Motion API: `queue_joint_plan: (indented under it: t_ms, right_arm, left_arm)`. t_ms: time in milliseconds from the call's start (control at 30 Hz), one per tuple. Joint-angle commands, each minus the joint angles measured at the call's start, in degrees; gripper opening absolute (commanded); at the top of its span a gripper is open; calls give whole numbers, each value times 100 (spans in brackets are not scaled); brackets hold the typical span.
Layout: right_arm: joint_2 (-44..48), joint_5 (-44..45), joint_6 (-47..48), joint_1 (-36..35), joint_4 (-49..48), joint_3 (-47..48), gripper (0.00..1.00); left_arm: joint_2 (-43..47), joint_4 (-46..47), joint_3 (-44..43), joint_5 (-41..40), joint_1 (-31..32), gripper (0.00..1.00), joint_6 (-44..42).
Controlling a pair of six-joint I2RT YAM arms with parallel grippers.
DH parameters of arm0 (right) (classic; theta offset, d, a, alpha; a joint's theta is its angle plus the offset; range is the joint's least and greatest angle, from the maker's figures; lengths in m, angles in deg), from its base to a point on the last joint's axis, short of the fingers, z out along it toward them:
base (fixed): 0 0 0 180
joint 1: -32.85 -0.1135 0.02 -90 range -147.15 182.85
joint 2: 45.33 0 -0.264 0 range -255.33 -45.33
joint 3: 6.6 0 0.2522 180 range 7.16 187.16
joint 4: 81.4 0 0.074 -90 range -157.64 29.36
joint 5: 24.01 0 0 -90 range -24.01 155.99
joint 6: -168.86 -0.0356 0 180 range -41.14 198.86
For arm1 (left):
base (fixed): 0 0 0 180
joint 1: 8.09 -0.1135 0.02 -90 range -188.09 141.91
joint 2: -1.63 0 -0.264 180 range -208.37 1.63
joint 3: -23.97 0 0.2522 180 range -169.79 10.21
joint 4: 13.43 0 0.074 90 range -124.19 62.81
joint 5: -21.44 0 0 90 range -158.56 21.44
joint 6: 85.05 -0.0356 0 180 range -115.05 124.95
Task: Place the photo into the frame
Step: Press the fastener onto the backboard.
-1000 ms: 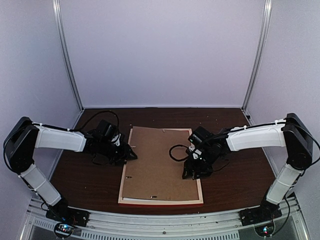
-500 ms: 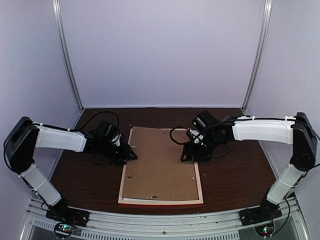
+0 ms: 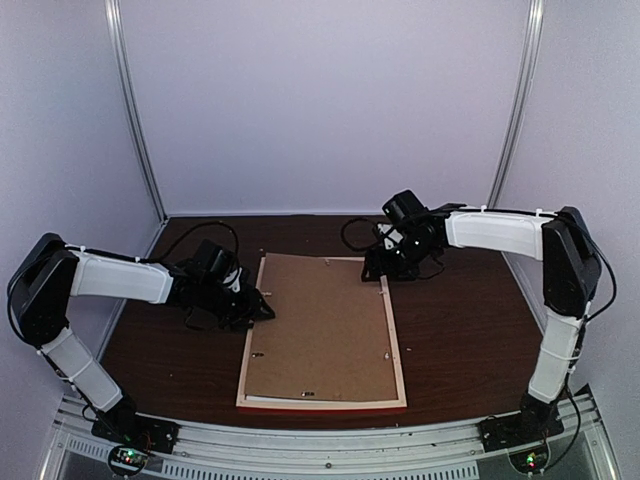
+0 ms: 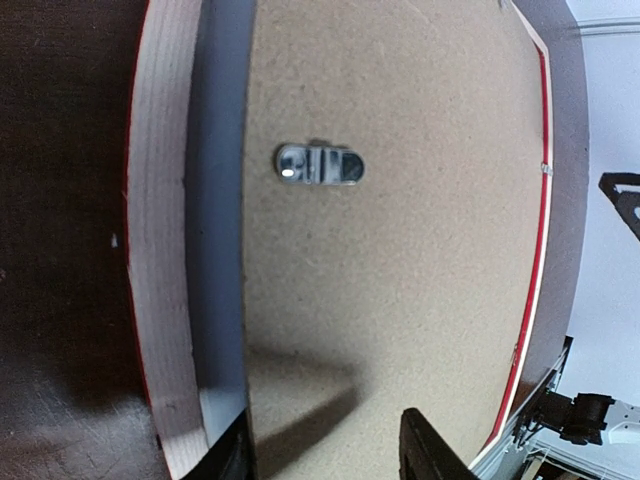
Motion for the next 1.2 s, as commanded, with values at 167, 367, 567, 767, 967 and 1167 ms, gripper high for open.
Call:
queue_joint_plan:
  t_ms: [167,367,567,767,967,1167]
  right_arm:
    - [-878,-306,508,209,-92,614,73]
    - [-1154,-488,566,219,-160,685,73]
    - [-1085,-549,517,214,-201,446,72]
    - [-888,-520,364,214,-240,149,71]
    - [-848,-428,107,214,-147,64,71]
    - [-775,-427,-145,214,-107,52,70]
  left_arm:
    - [-89,290,-231,108,35,47,-103]
    - [-155,291,-250,115,35,47,-118]
    - [-175,300,-268,124,35,47,-118]
    - [-195,309,-260,127,35,47,-113]
    - [-203,316,-244,114,35,47,-105]
    - [-220,314,-233,99,35,47,-113]
